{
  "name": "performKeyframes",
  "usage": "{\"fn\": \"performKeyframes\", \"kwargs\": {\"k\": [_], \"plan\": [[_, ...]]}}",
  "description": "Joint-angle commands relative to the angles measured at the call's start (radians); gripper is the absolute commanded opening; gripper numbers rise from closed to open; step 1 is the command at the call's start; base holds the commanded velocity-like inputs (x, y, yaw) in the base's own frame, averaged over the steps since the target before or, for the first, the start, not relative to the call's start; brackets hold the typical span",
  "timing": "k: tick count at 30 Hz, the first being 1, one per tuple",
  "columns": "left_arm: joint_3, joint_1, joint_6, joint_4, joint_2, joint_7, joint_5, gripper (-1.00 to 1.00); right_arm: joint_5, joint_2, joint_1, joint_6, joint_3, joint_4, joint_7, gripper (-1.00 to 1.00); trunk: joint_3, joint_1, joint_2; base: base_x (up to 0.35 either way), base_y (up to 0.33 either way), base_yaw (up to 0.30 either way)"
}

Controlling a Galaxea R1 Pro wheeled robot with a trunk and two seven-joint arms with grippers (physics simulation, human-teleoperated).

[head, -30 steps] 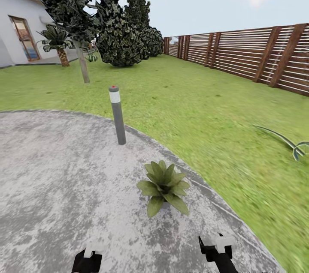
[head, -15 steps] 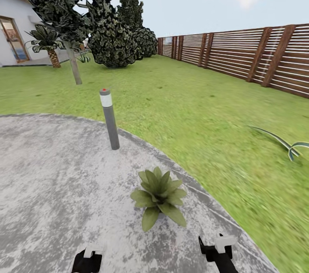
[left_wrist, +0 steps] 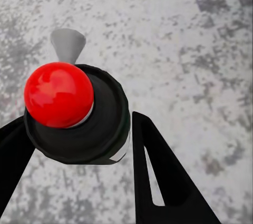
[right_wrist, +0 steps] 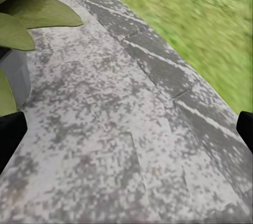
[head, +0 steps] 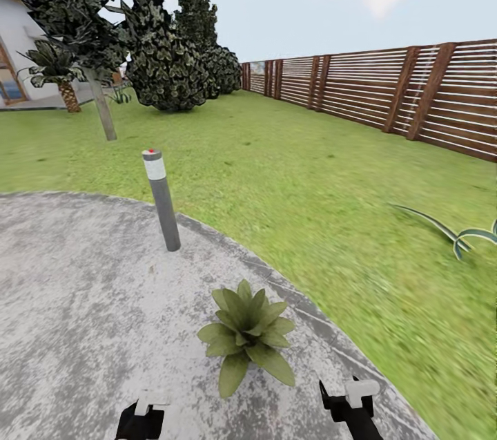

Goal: Pick up the pesticide atomizer in the garden and spray insectifuge to fully cover both potted plants in the garden.

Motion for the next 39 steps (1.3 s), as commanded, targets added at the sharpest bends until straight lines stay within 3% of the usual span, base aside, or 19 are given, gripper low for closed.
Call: {"fn": "performKeyframes", "kwargs": {"k": [1, 29, 31, 33, 34, 35, 36, 39], "plan": [[0.005, -0.001, -0.004, 0.001, -0.001, 0.005, -0.011, -1.0, -0.008, 0.0, 0.0, -0.002, 0.009, 0.0, -0.001, 1.0, -0.001, 0.0, 0.0, 0.002, 0.0, -0.032], [0.002, -0.017, 0.005, -0.018, 0.006, -0.011, -0.021, -1.0, -0.003, -0.001, 0.0, -0.002, 0.012, -0.009, 0.004, 1.0, -0.001, 0.0, 0.0, -0.023, 0.0, -0.001], [0.002, -0.02, 0.01, -0.024, 0.011, -0.075, -0.055, -1.0, -0.002, -0.008, 0.0, -0.002, 0.012, -0.012, 0.009, 1.0, -0.001, 0.0, 0.0, -0.003, 0.0, 0.0], [0.003, -0.021, 0.022, -0.053, 0.027, -0.19, -0.122, -1.0, -0.001, -0.022, 0.0, -0.001, 0.012, -0.03, 0.013, 1.0, -0.001, 0.0, 0.0, -0.001, 0.0, 0.0], [0.003, -0.022, 0.048, -0.089, 0.036, -0.287, -0.174, -1.0, 0.003, -0.029, 0.0, 0.0, 0.013, -0.06, 0.032, 1.0, -0.001, 0.0, 0.0, 0.0, 0.0, 0.0], [0.003, -0.022, 0.069, -0.118, 0.04, -0.353, -0.202, -1.0, 0.011, -0.033, 0.0, 0.0, 0.014, -0.082, 0.058, 1.0, -0.001, 0.0, 0.0, 0.0, 0.0, 0.0], [0.004, -0.022, 0.104, -0.169, 0.046, -0.459, -0.23, -1.0, 0.029, -0.037, 0.0, 0.002, 0.015, -0.115, 0.115, 1.0, -0.001, 0.0, 0.0, 0.0, 0.0, 0.0], [0.005, -0.022, 0.186, -0.323, 0.068, -0.743, -0.256, -1.0, 0.099, -0.046, 0.0, 0.007, 0.015, -0.163, 0.238, 1.0, -0.001, 0.0, 0.0, 0.0, 0.0, 0.0]]}}
